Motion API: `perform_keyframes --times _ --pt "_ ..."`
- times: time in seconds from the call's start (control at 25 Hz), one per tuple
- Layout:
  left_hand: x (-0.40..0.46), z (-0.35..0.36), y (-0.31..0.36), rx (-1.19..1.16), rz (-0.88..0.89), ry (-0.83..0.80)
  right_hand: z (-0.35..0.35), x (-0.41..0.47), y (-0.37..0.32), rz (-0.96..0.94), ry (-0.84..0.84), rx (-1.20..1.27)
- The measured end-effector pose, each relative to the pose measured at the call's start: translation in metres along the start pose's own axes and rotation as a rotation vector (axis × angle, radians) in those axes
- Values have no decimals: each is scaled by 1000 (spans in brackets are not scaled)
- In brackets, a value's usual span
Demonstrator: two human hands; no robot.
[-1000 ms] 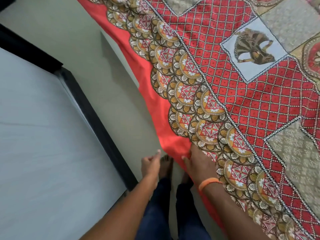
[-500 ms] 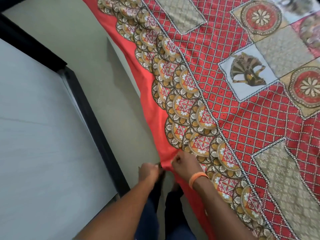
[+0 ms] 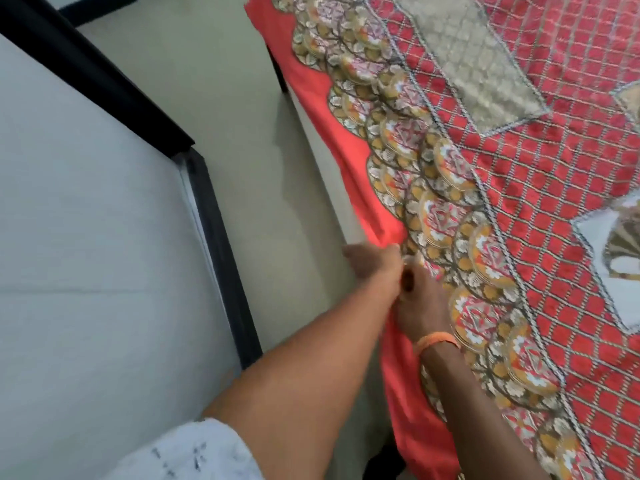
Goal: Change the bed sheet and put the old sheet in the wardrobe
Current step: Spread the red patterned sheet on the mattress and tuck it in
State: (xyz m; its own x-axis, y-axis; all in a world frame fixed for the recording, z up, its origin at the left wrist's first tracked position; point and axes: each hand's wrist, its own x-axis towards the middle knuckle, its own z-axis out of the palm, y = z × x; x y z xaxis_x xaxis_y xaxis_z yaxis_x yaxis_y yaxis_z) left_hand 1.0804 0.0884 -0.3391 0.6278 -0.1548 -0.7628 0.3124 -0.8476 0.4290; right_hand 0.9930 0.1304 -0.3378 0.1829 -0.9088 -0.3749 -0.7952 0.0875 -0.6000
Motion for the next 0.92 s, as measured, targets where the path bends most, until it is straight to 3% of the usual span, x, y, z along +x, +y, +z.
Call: perform_keyframes --times 0.12,0.28,0.4,0.56,0.64,0.92 --pt "4 4 14 113 138 -184 2 23 -19 61 99 79" --pt "23 -10 31 13 133 -341 -6 33 -24 12 -48 57" --pt "31 -21 43 128 267 -267 -10 35 -37 -51 -214 -49" --pt "25 -39 42 88 307 -295 8 41 -46 41 -139 -514" --pt "32 -52 29 56 243 -284 15 39 -56 107 -178 -511" --pt "53 -83 -11 298 201 -180 46 8 -77 -43 -277 -356"
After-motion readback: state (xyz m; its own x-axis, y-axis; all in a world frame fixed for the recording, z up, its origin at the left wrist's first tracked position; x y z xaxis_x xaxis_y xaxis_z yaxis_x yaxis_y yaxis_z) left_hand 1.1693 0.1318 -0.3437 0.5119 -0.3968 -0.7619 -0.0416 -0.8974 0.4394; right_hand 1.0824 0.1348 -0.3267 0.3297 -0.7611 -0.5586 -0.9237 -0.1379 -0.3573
